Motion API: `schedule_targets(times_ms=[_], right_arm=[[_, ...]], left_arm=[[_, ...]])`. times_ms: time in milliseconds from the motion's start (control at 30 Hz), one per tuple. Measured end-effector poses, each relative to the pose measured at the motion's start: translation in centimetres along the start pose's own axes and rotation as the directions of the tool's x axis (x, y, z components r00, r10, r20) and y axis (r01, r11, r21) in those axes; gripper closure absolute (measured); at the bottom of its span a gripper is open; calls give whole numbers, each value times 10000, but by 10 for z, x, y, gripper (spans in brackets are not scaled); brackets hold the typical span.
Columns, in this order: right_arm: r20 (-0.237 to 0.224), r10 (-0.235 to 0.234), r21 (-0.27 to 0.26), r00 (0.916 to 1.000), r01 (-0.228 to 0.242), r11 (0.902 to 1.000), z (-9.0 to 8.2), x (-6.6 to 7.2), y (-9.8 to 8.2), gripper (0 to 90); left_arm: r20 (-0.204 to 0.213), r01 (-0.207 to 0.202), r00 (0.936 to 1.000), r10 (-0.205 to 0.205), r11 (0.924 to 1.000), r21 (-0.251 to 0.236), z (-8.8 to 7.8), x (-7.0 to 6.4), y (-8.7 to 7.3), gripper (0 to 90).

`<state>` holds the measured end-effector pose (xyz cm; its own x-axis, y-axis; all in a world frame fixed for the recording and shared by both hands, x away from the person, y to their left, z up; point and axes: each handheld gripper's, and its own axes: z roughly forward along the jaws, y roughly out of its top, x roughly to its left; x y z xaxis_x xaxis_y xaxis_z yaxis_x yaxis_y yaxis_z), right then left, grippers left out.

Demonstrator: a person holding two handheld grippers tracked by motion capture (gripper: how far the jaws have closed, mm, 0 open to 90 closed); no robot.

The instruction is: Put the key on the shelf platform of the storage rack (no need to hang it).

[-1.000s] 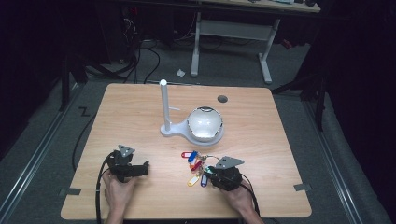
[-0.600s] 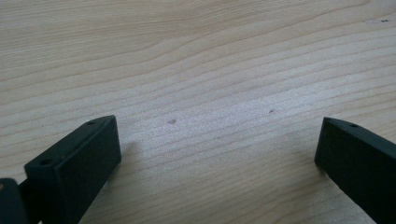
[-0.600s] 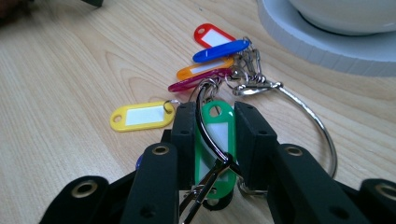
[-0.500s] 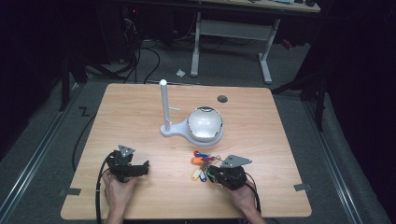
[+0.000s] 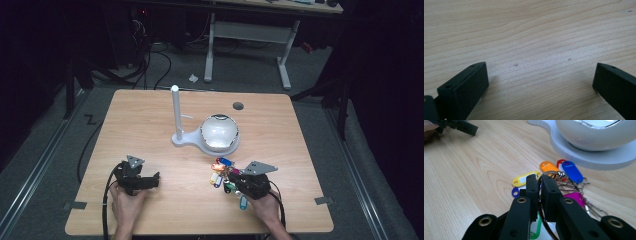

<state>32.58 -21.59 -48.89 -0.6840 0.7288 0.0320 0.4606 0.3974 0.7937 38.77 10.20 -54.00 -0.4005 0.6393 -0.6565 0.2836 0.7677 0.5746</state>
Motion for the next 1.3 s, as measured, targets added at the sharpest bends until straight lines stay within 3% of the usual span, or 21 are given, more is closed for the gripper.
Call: schedule_targets(times_ms=[700, 1300], right_arm=[[523, -408, -653, 9978, 441, 9969, -40, -17, 28, 847], [357, -643, -1177, 9973, 681, 9907, -66, -22, 56, 848]], left_arm=[[1, -3, 10000, 3, 10000, 2, 0, 0, 0, 6], [30, -52, 10000, 52, 10000, 15, 0, 0, 0, 6]])
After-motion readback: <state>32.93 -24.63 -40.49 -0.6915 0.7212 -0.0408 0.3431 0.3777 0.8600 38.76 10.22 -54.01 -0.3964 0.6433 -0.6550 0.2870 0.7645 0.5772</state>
